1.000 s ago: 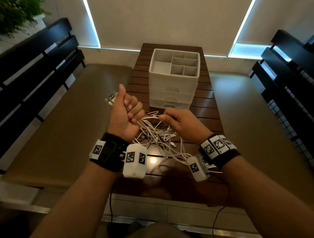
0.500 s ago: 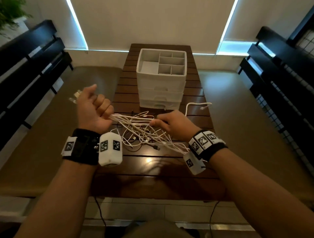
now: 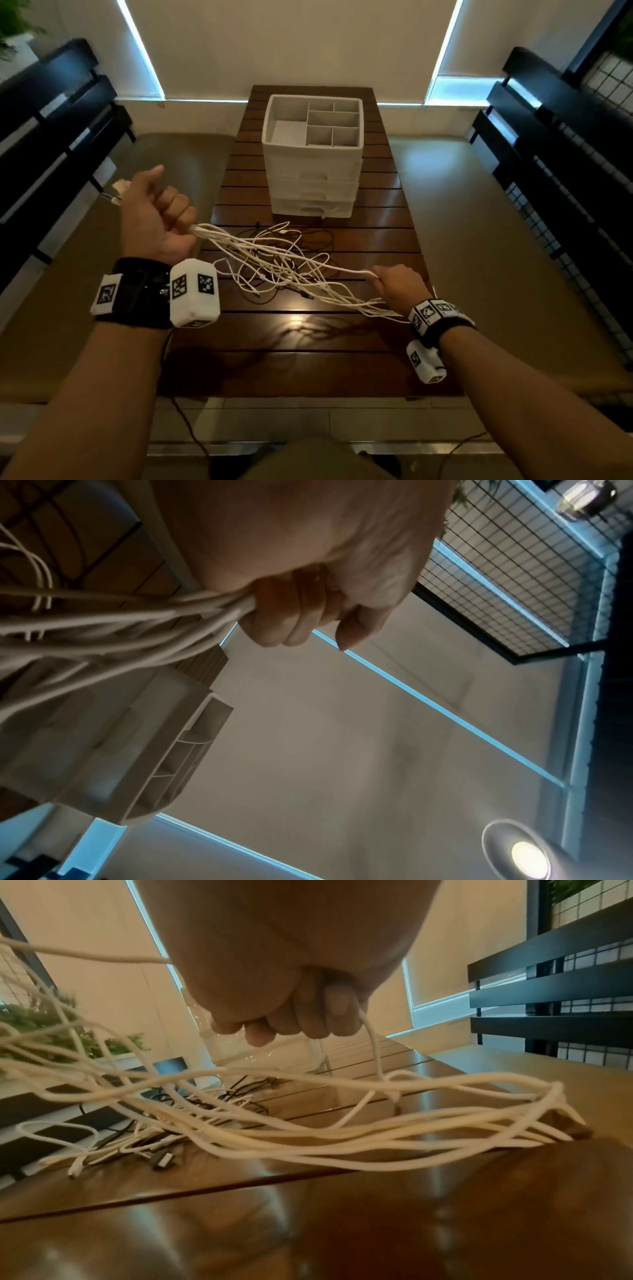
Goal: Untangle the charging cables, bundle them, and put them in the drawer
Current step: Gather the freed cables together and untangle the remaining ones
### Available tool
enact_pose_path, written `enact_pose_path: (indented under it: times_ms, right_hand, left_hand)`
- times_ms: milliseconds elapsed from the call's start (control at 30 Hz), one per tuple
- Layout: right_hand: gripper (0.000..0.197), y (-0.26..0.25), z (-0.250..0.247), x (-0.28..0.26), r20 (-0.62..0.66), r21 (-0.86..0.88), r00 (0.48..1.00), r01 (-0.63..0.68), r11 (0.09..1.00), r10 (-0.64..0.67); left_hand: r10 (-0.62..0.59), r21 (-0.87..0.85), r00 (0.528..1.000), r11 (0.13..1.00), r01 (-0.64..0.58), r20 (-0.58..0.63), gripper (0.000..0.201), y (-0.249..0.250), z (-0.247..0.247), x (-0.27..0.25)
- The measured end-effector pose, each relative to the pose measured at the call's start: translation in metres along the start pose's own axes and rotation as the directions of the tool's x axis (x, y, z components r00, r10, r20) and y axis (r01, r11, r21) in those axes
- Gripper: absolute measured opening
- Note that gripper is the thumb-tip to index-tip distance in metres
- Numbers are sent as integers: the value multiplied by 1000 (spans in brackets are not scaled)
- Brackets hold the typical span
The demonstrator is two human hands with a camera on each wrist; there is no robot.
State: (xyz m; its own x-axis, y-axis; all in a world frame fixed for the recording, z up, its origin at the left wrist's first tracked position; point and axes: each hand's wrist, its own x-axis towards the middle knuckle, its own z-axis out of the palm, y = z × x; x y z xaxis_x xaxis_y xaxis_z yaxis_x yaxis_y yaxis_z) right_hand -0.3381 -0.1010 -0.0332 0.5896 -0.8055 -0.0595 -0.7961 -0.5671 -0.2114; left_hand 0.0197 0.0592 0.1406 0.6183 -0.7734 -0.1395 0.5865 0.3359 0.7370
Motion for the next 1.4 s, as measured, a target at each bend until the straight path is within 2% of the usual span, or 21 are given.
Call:
enact_pose_path:
  times_ms: [133, 200, 300, 333, 367, 400, 433, 533, 633, 700, 767, 867, 933, 1067, 1167, 1267, 1400]
  right_hand:
    - [44, 9, -6, -4, 24, -22, 995, -99, 995, 100]
    - [49, 11, -7, -4, 78, -33, 986, -146, 989, 148]
    - [53, -2, -12, 0, 192, 92, 976, -122, 988, 103]
    - [67, -11, -16, 1, 215, 136, 975, -90, 987, 60]
    - [92, -21, -23, 2, 222, 165, 975, -64, 984, 26]
    - [114, -31, -31, 4, 215, 197, 977, -38, 980, -6]
    - [128, -44, -42, 6, 190, 222, 981, -3, 975, -40]
    - [141, -82, -73, 15, 39, 294, 982, 167, 941, -187]
    - [123, -137, -91, 19, -107, 314, 913, 408, 857, -395]
    - [94, -173, -94, 22, -178, 357, 861, 507, 785, -475]
    - [58, -197, -96, 27, -200, 483, 882, 467, 740, -427]
    - [27, -207, -86, 35, -218, 498, 915, 405, 767, -341]
    - [31, -207, -76, 33, -240, 514, 922, 387, 766, -304]
    - [48, -182, -53, 26, -288, 377, 921, 359, 854, -260]
    - [53, -139, -30, 16, -217, 358, 954, 275, 892, -207]
    - [41, -99, -11, 5, -119, 272, 987, 136, 952, -107]
    - [35, -41, 7, -11, -1, 68, 1000, -20, 997, 20]
  left_hand:
    - [14, 18, 1000, 1000, -14, -2, 52, 4, 0, 0]
    - [1, 31, 1000, 1000, -2, 14, 52, 1, 2, -3]
    - [-32, 21, 998, 999, 31, 51, 52, -9, 8, -7]
    - [-44, 10, 998, 999, 43, 49, 52, -12, 11, -7]
    - [-53, -2, 998, 999, 53, 44, 53, -15, 13, -7]
    - [-59, -11, 997, 998, 59, 41, 53, -18, 15, -7]
    - [-63, -15, 997, 998, 64, 40, 53, -22, 18, -8]
    - [-76, -9, 996, 997, 77, 50, 53, -31, 28, -11]
    - [-89, 16, 992, 996, 88, 91, 53, -42, 45, -18]
    - [-94, 26, 987, 996, 91, 131, 53, -48, 58, -24]
    - [-89, 2, 983, 996, 90, 161, 53, -49, 63, -26]
    - [-77, -13, 975, 997, 81, 211, 59, -47, 59, -25]
    - [-102, 4, 967, 995, 104, 232, 63, -45, 55, -28]
    - [-115, 34, 975, 993, 111, 192, 57, -35, 54, -34]
    - [-75, 40, 986, 997, 70, 149, 55, -20, 48, -32]
    - [-69, 63, 990, 996, 62, 126, 54, -15, 42, -32]
    - [-11, 8, 992, 1000, 10, 129, 53, 6, 35, -23]
